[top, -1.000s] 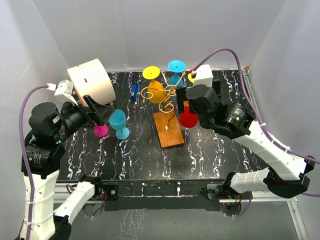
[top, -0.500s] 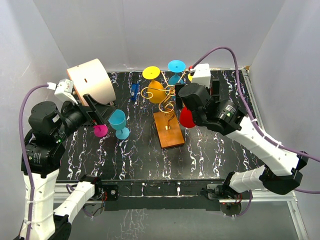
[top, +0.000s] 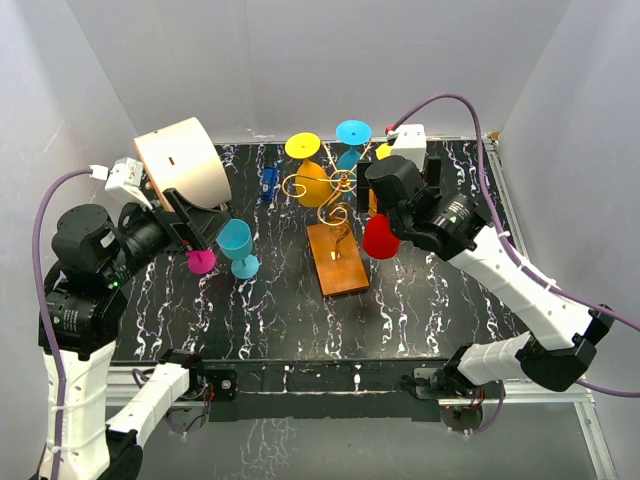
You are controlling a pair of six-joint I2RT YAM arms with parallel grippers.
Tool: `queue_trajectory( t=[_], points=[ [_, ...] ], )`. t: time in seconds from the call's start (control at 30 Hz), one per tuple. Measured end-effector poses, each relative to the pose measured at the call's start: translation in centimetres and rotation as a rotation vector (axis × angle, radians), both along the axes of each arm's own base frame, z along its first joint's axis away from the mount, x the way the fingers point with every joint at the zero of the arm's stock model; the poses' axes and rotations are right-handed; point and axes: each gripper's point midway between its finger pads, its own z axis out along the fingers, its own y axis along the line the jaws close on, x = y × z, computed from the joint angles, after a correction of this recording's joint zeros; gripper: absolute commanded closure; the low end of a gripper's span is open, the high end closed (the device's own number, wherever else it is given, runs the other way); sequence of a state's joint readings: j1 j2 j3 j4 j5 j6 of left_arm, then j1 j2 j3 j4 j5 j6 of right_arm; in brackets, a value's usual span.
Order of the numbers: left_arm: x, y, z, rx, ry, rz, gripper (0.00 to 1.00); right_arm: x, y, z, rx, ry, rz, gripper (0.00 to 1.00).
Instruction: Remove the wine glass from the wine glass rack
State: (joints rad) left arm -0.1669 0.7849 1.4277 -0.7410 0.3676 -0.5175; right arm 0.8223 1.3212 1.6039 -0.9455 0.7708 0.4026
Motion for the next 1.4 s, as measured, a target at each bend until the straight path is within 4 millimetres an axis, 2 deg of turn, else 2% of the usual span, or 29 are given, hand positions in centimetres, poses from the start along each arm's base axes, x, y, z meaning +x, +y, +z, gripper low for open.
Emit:
queue_trajectory(
  t=[0.17, 0.33, 0.57, 0.77, 1.0, 1.27, 1.4],
  points=[
    [-0.1, 0.0, 0.1, -0.001, -0.003, -0.001, 0.16, -0.1, 0.6, 0.0, 0.031, -0.002, 0.027, 0.14],
    [-0.2, 0.0, 0.1, -0.002, -0.004, -0.003, 0.16, -0.2, 0.8, 0.2, 0.048, -0.005, 0.039, 0.27],
    [-0.2, -0.1, 0.1, -0.006, -0.001, -0.006, 0.16, -0.5, 1.0, 0.3, 0.062, 0.000, 0.059, 0.36],
    [-0.2, -0.1, 0.1, -0.008, 0.001, -0.005, 0.16, -1.2, 0.8, 1.1, 0.077, -0.010, 0.096, 0.38],
    [-0.2, -0.1, -0.1, -0.011, 0.006, -0.004, 0.16, -2.6, 0.5, 3.3, 0.114, -0.054, 0.179, 0.38],
    [0.0, -0.2, -0.4, -0.019, 0.019, -0.002, 0.16, -2.9, 2.6, 4.0, 0.141, -0.065, 0.298, 0.38],
    [0.0, -0.2, -0.4, -0.019, 0.019, -0.002, 0.15, -2.3, 3.6, 3.9, 0.141, -0.064, 0.317, 0.38]
  ],
)
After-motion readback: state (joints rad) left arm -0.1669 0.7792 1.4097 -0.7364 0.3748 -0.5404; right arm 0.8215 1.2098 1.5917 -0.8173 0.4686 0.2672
